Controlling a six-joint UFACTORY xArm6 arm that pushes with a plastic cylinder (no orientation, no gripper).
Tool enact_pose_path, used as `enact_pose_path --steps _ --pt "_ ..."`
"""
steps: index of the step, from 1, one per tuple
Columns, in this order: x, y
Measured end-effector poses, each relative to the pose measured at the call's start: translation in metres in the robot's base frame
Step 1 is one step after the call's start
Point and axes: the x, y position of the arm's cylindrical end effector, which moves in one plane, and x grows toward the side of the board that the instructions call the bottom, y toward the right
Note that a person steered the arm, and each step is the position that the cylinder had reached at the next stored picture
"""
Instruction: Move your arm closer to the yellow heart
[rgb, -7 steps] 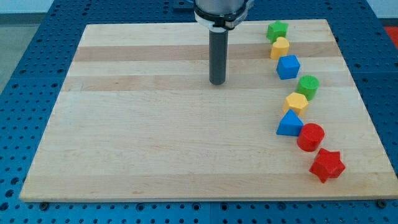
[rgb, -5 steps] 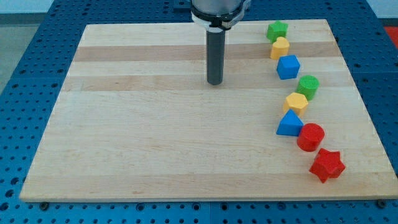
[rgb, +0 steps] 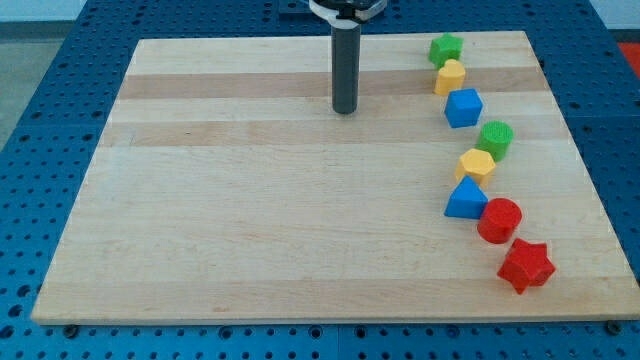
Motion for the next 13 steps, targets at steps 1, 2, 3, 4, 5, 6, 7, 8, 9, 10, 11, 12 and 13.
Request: enact_pose_path --steps 1,2,3,4,5,6,7,8,9,10,11,12,13 --pt "-0.043 0.0" --pt "-0.097 0.002" --pt "-0.143 0.03" --pt "-0.145 0.048" --pt "-0.145 0.075" --pt "-0.144 0.112" --pt "-0.146 0.186" --pt "-0.145 0.227" --pt "-0.138 0.227" --pt "-0.106 0.208" --pt "-0.1 0.199" --pt "-0.1 0.199" --pt "-0.101 0.2"
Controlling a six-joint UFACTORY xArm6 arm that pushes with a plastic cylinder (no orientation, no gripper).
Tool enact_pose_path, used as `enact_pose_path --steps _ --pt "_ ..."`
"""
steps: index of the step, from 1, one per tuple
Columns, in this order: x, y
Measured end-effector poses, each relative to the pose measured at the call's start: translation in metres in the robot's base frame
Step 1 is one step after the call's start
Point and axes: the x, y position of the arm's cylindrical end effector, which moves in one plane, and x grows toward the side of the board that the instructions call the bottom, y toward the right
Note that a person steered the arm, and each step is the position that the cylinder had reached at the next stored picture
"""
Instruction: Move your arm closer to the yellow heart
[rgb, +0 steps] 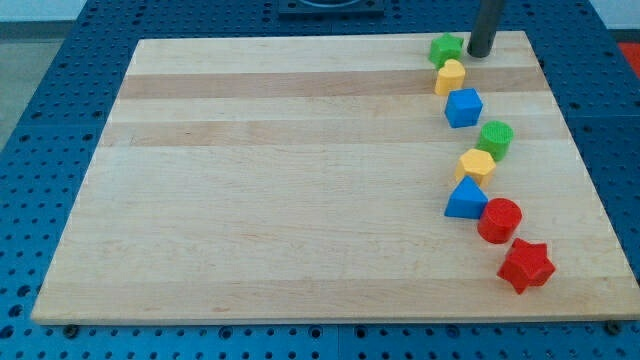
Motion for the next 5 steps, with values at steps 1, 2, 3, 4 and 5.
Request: enact_pose_path --steps 1,2,3,4,5 --pt "0.014 0.016" --pt "0.034 0.016" --pt "0.035 0.016" --pt "0.035 0.016" --pt "0.035 0.012"
